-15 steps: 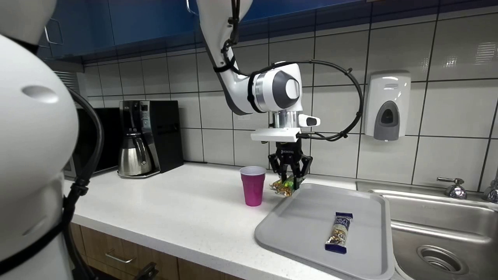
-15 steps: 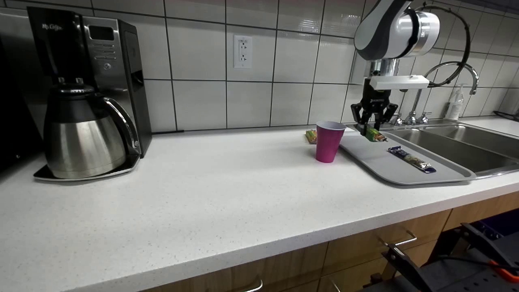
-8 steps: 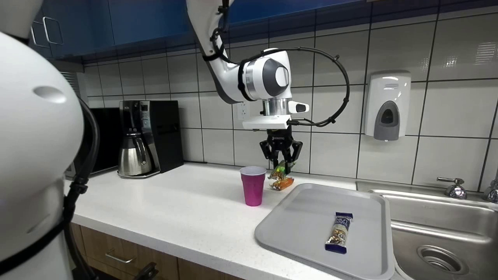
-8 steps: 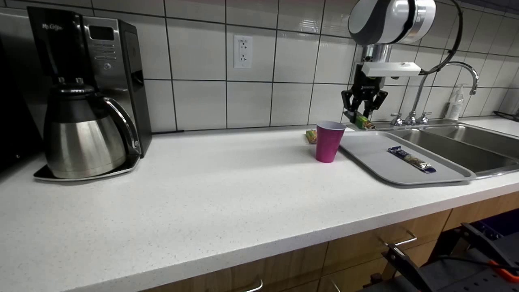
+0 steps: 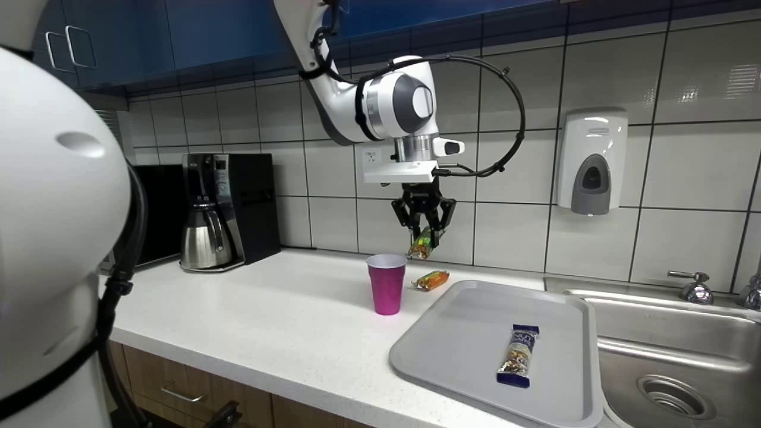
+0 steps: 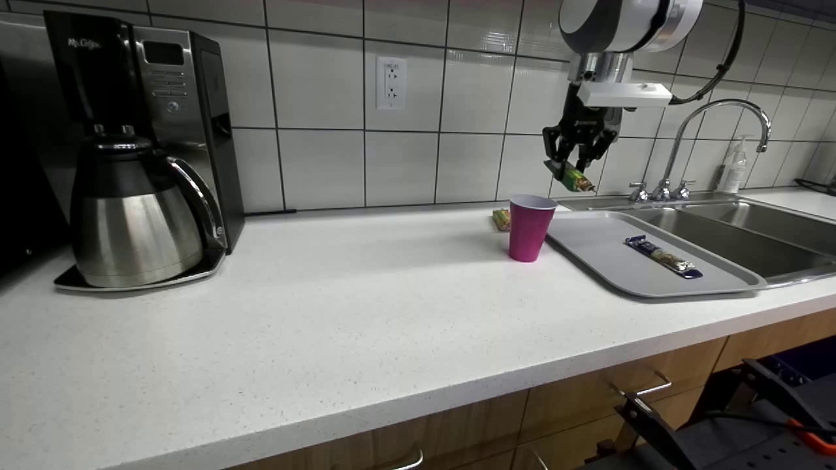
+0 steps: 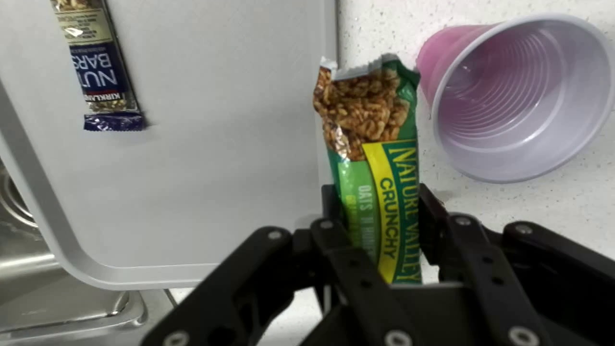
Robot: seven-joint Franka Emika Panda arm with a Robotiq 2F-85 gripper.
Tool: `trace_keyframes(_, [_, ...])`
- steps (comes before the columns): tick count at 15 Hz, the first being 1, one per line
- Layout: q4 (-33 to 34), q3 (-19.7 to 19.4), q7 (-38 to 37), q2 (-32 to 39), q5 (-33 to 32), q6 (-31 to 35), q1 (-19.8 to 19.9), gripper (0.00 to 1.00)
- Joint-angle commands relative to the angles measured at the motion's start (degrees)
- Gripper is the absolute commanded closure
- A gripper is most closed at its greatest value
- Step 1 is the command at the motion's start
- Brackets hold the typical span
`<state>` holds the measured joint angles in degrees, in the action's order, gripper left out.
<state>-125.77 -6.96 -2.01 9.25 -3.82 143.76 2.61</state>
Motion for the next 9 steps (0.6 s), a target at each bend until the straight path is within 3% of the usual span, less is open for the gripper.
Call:
trace_keyframes(1, [-2.39,1.55,0.27,-3.08,-0.04,1.52,-0.03,0.85])
trace_keyframes(9, [-3.36,5.45,2.93,-4.03,3.11,1.37,-1.76,0.85])
